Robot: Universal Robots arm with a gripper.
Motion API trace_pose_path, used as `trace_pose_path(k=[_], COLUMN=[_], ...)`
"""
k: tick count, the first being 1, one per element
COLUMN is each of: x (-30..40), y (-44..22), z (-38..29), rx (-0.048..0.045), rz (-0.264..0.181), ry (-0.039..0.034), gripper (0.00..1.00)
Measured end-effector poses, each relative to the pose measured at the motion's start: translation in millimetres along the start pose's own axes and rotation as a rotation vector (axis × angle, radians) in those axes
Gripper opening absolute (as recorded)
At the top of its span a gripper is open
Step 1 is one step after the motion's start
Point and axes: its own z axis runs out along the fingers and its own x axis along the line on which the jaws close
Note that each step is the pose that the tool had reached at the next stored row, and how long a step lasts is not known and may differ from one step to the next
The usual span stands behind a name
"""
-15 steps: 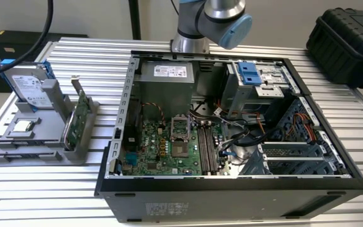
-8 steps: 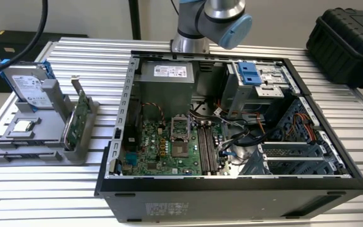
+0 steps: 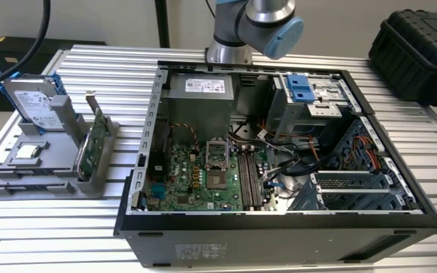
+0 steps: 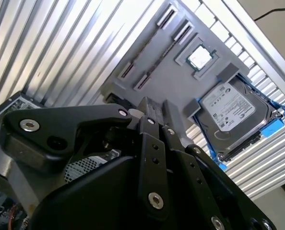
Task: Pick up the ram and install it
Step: 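Pick up the ram and move it above insertion slot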
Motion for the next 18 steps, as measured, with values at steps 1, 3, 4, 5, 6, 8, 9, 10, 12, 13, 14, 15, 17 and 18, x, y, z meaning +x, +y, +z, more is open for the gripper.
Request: trace_pose_path(k=[1,3,4,5,6,8,9,10,12,13,14,15,17,18], x=[0.0,0.0,0.0,0.1,0.1,0.1,0.2,0.1,0.2,0.2,0.2,0.2,0.2,0.2], y=[-0.1,-0.4,-0.5,-0.7,-1.0,-1.4,-1.5,-1.5,-1.6,-1.6,-1.7,-1.7,-1.7,-1.7], z=[0.1,0.0,0.0,-0.1,-0.1,-0.1,0.0,0.0,0.0,0.0,0.0,0.0,0.0,0.0], rx=[-0.0002,0.0,-0.0001,0.0,0.0,0.0,-0.0001,-0.0001,-0.0001,-0.0001,-0.0001,-0.0001,-0.0001,-0.0001], rz=[0.007,0.019,0.026,0.031,0.037,0.045,0.048,0.049,0.052,0.054,0.056,0.057,0.058,0.058], ry=[-0.0002,-0.0009,-0.0011,-0.0015,-0.0018,-0.0021,-0.0022,-0.0023,-0.0024,-0.0025,-0.0026,-0.0027,-0.0027,-0.0027], gripper=[0.0,0.0,0.0,0.0,0.0,0.0,0.0,0.0,0.0,0.0,0.0,0.0,0.0,0.0])
